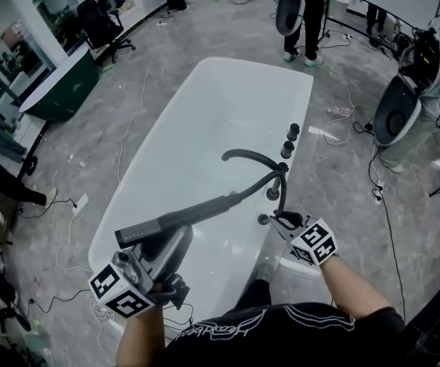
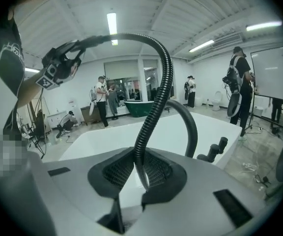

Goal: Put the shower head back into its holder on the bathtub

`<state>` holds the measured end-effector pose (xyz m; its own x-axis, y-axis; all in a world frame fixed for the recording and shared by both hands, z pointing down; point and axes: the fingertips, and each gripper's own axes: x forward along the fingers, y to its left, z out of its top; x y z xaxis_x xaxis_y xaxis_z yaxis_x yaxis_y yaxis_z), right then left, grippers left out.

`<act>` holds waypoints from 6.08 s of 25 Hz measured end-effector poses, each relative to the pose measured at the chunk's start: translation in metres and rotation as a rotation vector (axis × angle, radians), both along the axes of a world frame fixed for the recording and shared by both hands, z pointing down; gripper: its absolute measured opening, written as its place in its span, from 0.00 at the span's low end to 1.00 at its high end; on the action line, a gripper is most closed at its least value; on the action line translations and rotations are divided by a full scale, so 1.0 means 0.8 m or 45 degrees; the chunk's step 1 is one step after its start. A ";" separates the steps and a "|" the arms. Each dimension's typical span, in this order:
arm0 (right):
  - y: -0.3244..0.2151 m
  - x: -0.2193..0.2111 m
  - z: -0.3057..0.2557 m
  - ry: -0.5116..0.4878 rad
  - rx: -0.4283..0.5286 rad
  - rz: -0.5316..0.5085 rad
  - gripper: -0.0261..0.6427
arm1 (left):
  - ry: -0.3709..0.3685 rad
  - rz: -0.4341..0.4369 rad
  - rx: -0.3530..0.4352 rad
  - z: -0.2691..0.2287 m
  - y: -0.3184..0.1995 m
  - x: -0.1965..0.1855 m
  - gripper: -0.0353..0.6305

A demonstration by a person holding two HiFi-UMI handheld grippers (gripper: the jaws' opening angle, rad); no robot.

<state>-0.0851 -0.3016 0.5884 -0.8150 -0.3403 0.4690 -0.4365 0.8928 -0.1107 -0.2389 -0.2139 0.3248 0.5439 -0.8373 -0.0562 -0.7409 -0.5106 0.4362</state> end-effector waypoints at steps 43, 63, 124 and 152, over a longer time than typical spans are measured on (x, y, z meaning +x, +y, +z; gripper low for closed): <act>0.060 0.111 0.086 0.022 -0.233 0.281 0.16 | -0.466 0.086 -0.124 0.168 -0.078 0.108 0.24; 0.096 0.178 0.043 -0.189 -0.365 0.438 0.09 | -0.730 -0.015 -0.330 0.369 -0.129 0.152 0.24; 0.294 0.137 -0.244 -0.456 -0.020 -0.108 0.07 | -0.366 0.505 -0.096 0.084 0.195 0.264 0.06; 0.350 0.154 -0.256 -0.491 -0.012 -0.108 0.06 | -0.347 0.599 -0.056 0.055 0.247 0.311 0.06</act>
